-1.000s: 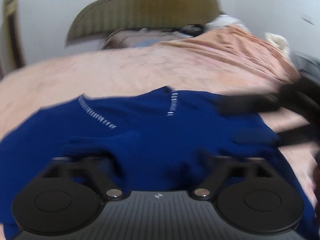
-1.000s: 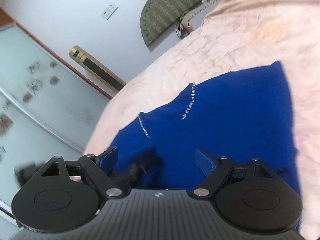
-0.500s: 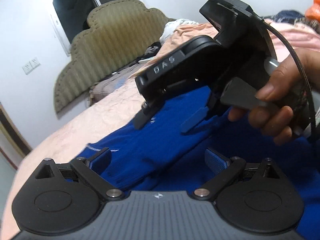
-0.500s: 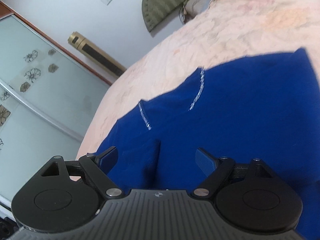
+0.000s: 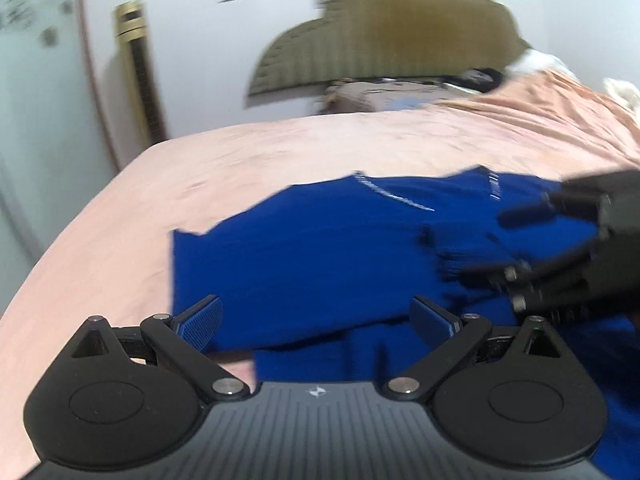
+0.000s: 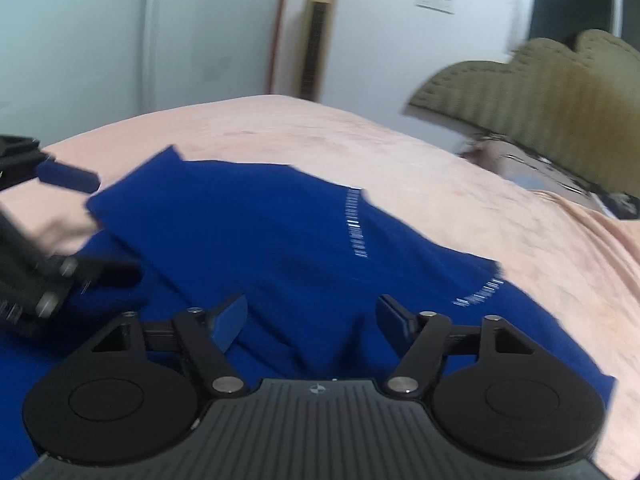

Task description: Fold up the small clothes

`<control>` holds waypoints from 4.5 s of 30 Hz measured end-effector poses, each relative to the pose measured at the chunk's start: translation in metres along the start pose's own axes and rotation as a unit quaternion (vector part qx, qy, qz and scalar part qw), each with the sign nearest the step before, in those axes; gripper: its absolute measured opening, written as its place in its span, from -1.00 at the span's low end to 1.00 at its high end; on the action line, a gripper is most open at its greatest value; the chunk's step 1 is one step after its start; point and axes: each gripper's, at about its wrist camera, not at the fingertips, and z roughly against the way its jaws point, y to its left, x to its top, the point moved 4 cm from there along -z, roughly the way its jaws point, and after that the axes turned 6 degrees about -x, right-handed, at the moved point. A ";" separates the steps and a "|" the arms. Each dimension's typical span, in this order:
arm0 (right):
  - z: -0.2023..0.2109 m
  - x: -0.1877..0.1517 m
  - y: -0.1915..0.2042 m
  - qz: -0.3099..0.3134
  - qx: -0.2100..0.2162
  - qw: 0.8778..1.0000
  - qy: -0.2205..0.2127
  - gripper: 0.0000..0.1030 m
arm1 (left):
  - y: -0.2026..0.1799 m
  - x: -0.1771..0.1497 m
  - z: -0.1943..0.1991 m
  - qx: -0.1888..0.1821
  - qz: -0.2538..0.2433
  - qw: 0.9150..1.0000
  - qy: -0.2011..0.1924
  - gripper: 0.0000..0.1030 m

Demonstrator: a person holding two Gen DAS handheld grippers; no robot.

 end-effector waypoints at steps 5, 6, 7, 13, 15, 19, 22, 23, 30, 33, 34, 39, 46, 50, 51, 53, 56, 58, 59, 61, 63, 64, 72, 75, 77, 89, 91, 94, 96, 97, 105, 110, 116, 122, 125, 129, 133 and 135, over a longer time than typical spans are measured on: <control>-0.015 0.002 0.010 0.005 -0.009 1.000 0.016 0.17 | 0.004 0.002 -0.003 0.005 0.025 1.000 0.011 0.95; -0.017 0.003 0.004 -0.017 -0.011 1.000 0.020 0.13 | 0.001 0.003 -0.003 0.006 0.024 1.000 0.011 0.95; -0.018 0.003 -0.002 -0.043 -0.008 0.999 0.022 0.09 | -0.006 0.006 -0.006 0.005 0.022 1.000 0.011 0.95; -0.015 -0.011 -0.048 -0.183 -0.033 0.982 0.018 -0.91 | -0.006 0.008 -0.009 -0.001 0.016 1.000 0.019 0.95; -0.005 -0.021 -0.069 -0.260 -0.028 0.965 0.003 -0.91 | -0.008 0.008 -0.008 -0.004 0.016 1.000 0.018 0.95; -0.005 -0.052 -0.102 -0.401 0.016 0.916 0.017 -0.58 | -0.009 0.007 -0.010 -0.011 0.020 0.999 0.022 0.95; -0.014 -0.061 -0.107 -0.431 0.041 0.901 0.031 -0.33 | -0.014 0.007 -0.011 -0.019 0.022 0.999 0.029 0.95; -0.011 -0.062 -0.105 -0.433 0.044 0.900 0.027 -0.28 | -0.016 0.007 -0.011 -0.023 0.020 0.999 0.028 0.95; -0.016 -0.040 -0.111 -0.425 0.037 0.904 0.028 -0.80 | -0.039 0.007 -0.014 -0.025 -0.019 0.999 0.030 0.95; -0.007 -0.019 -0.118 -0.408 0.023 0.913 0.003 -0.82 | -0.042 0.006 -0.020 -0.015 -0.027 0.999 0.037 0.95; -0.003 -0.012 -0.121 -0.401 0.016 0.916 -0.008 -0.82 | -0.041 0.006 -0.021 -0.014 -0.025 0.999 0.039 0.95; 0.016 -0.001 -0.139 -0.388 -0.027 0.920 -0.045 -0.82 | -0.034 0.008 -0.023 -0.010 -0.009 0.999 0.041 0.95; 0.030 -0.035 -0.167 -0.422 -0.077 0.902 -0.057 -0.82 | -0.034 0.011 -0.028 -0.014 0.003 0.999 0.047 0.95; 0.032 -0.057 -0.177 -0.438 -0.093 0.893 -0.048 -0.82 | -0.037 0.008 -0.030 -0.016 -0.002 0.999 0.051 0.95; 0.031 -0.062 -0.179 -0.442 -0.096 0.891 -0.044 -0.82 | -0.037 0.007 -0.030 -0.016 -0.002 0.998 0.053 0.95; 0.033 -0.072 -0.183 -0.447 -0.104 0.887 -0.042 -0.82 | -0.037 0.006 -0.032 -0.015 -0.001 0.998 0.056 0.95; 0.035 -0.083 -0.185 -0.450 -0.117 0.885 -0.037 -0.82 | -0.035 0.006 -0.033 -0.016 0.006 0.998 0.060 0.95; 0.035 -0.090 -0.188 -0.455 -0.119 0.882 -0.034 -0.82 | -0.034 0.007 -0.034 -0.018 0.011 0.998 0.061 0.95; 0.036 -0.093 -0.187 -0.456 -0.121 0.881 -0.033 -0.82 | -0.034 0.007 -0.034 -0.019 0.013 0.998 0.061 0.95; 0.037 -0.097 -0.187 -0.457 -0.125 0.880 -0.031 -0.82 | -0.033 0.007 -0.034 -0.019 0.014 0.998 0.062 0.95; 0.037 -0.100 -0.187 -0.457 -0.128 0.880 -0.028 -0.82 | -0.033 0.007 -0.034 -0.018 0.013 0.998 0.062 0.95; 0.037 -0.102 -0.186 -0.458 -0.127 0.879 -0.027 -0.82 | -0.033 0.006 -0.035 -0.018 0.013 0.998 0.063 0.95; 0.033 -0.116 -0.184 -0.467 -0.118 0.877 -0.007 -0.70 | -0.031 0.002 -0.036 -0.017 0.017 0.997 0.067 0.95; 0.034 -0.117 -0.183 -0.463 -0.116 0.879 -0.004 -0.69 | -0.031 0.002 -0.035 -0.017 0.018 0.997 0.067 0.95; 0.036 -0.115 -0.181 -0.451 -0.124 0.884 -0.005 -0.66 | -0.031 0.002 -0.035 -0.016 0.018 0.997 0.068 0.95; 0.050 -0.122 -0.180 -0.443 -0.142 0.885 -0.008 -0.54 | -0.030 0.001 -0.033 -0.017 0.018 0.997 0.066 0.95; 0.057 -0.123 -0.184 -0.451 -0.159 0.878 -0.013 -0.26 | -0.030 0.001 -0.031 -0.017 0.018 0.998 0.065 0.95; 0.079 -0.123 -0.189 -0.448 -0.227 0.863 -0.044 -0.02 | -0.031 0.002 -0.029 -0.017 0.018 0.998 0.063 0.95; 0.089 -0.115 -0.188 -0.423 -0.234 0.873 -0.061 -0.03 | -0.032 0.003 -0.028 -0.019 0.018 0.998 0.061 0.95; 0.090 -0.110 -0.185 -0.407 -0.218 0.885 -0.063 -0.03 | -0.033 0.004 -0.028 -0.020 0.017 0.998 0.060 0.95; 0.049 -0.106 -0.152 -0.332 -0.160 0.929 0.026 0.00 | -0.042 0.005 -0.030 -0.024 0.016 0.998 0.063 0.95; 0.055 -0.102 -0.147 -0.329 -0.148 0.933 0.012 0.42 | -0.042 0.002 -0.028 -0.018 0.014 0.998 0.064 0.95; 0.055 -0.106 -0.132 -0.300 -0.148 0.942 0.032 0.54 | -0.042 -0.003 -0.025 -0.025 0.026 0.997 0.069 0.95; 0.073 -0.112 -0.127 -0.306 -0.140 0.941 0.033 0.55 | -0.039 -0.008 -0.018 -0.020 0.025 0.997 0.070 0.95; 0.084 -0.119 -0.125 -0.310 -0.133 0.941 0.033 0.57 | -0.036 -0.012 -0.013 -0.020 0.028 0.997 0.069 0.95; 0.099 -0.131 -0.126 -0.322 -0.124 0.938 0.031 0.57 | -0.033 -0.018 -0.005 -0.021 0.025 0.997 0.069 0.95; 0.116 -0.145 -0.125 -0.346 -0.101 0.932 0.026 0.57 | -0.028 -0.028 0.011 -0.039 0.035 0.996 0.069 0.95; 0.126 -0.151 -0.122 -0.352 -0.093 0.931 0.023 0.57 | -0.023 -0.036 0.021 -0.049 0.045 0.995 0.069 0.95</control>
